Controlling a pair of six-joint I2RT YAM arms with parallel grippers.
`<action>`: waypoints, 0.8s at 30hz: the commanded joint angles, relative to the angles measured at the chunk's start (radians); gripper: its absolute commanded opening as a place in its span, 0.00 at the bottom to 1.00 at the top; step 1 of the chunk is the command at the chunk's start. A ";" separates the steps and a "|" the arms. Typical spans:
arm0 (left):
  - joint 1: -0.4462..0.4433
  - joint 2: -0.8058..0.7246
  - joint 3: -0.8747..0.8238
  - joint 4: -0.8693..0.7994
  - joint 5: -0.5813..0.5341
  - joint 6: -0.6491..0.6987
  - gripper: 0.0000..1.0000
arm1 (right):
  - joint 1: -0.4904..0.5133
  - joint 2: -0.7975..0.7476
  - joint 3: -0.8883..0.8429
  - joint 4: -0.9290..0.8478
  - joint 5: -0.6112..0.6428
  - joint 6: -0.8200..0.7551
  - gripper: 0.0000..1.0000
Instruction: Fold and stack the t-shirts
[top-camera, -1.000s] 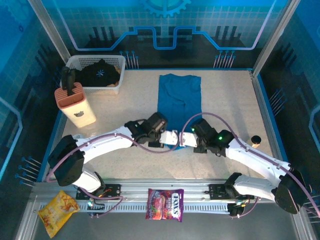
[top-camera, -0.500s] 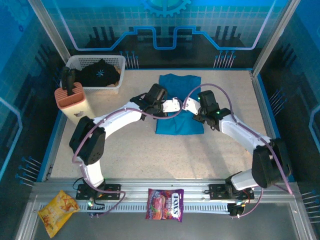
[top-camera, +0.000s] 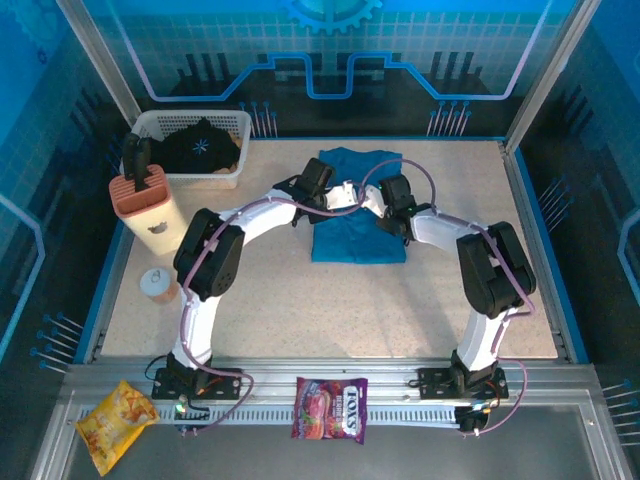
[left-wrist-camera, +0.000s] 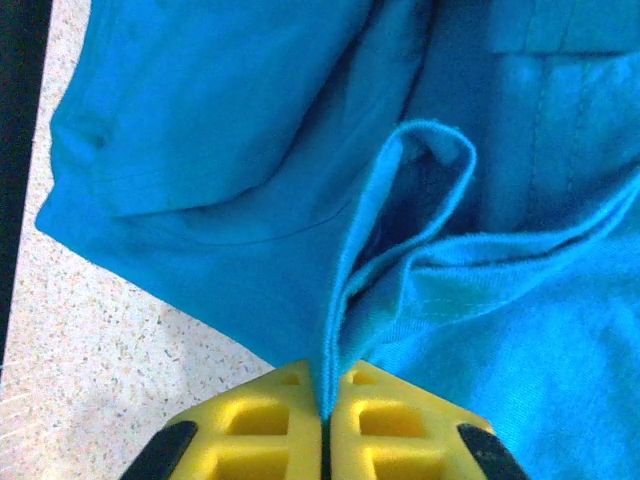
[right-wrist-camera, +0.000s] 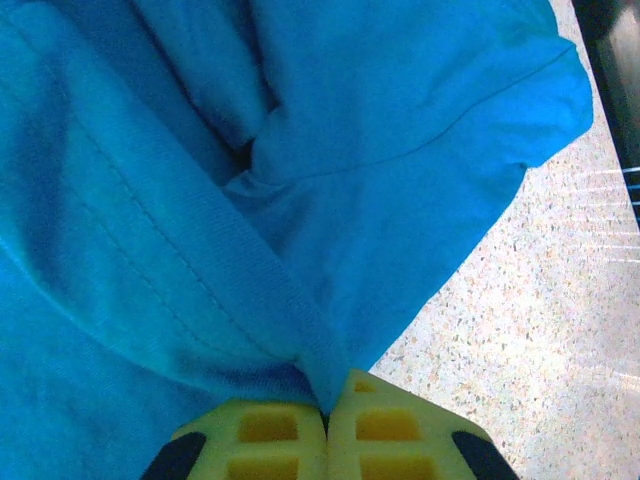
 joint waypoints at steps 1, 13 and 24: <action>0.003 0.039 0.033 0.031 0.006 -0.016 0.15 | -0.014 0.038 0.049 0.025 0.060 0.048 0.00; 0.005 0.025 -0.002 0.176 -0.039 -0.058 0.62 | -0.028 0.064 0.071 0.081 0.077 0.208 0.60; 0.034 -0.285 -0.309 0.577 -0.130 -0.156 0.91 | -0.061 -0.292 -0.082 0.161 -0.139 0.130 0.67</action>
